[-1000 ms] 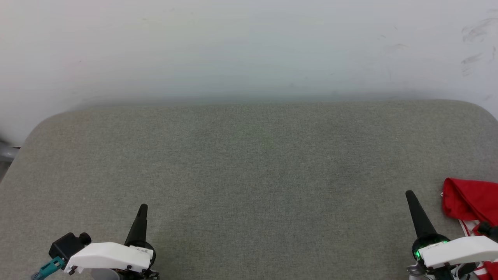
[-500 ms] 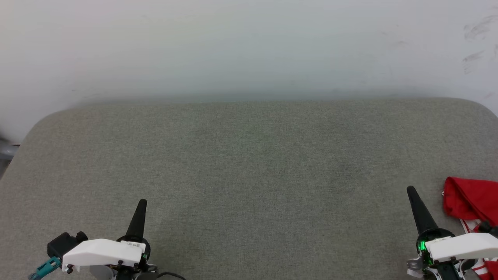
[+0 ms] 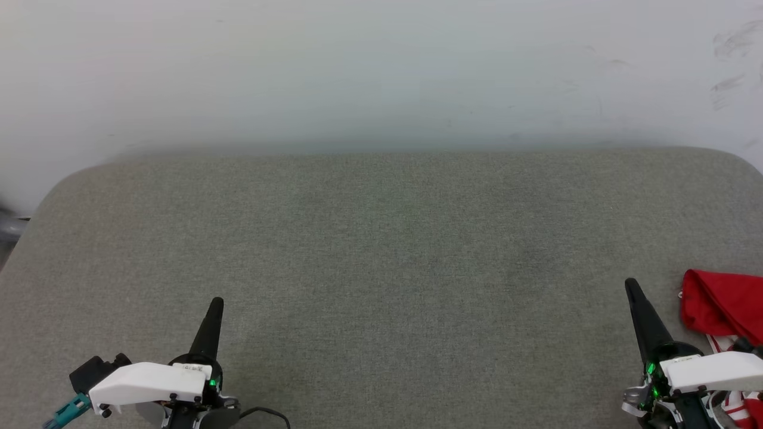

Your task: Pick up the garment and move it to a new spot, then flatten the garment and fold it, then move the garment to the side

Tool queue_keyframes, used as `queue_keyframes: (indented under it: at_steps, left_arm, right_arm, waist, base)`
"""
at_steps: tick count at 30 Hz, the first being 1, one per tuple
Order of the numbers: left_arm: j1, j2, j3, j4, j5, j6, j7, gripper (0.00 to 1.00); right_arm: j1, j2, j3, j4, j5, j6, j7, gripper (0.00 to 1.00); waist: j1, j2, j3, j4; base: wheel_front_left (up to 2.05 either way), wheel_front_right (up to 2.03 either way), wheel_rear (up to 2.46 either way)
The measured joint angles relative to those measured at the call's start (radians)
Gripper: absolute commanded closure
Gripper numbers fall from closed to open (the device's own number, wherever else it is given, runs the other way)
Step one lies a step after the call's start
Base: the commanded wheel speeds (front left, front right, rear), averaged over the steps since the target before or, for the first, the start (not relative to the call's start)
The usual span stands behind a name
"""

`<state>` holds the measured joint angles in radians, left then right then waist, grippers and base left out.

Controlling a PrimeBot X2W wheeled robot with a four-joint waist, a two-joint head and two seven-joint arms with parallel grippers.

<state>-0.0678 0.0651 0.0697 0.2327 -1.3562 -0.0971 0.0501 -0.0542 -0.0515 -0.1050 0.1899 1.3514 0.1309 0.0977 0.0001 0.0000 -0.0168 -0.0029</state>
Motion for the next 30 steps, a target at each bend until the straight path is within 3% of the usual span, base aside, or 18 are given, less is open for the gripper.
queue_keyframes:
  at_steps: [30]
  left_arm:
    - [-0.032, -0.013, 0.038, 0.011, -0.222, -0.028, 0.054, 1.0]
  right_arm:
    - [-0.044, 0.0, -0.007, 0.047, 0.226, 0.0, 0.013, 1.0]
  waist:
    - [-0.0001, 0.0, 0.017, 0.002]
  base:
    - [0.0, 0.0, 0.0]
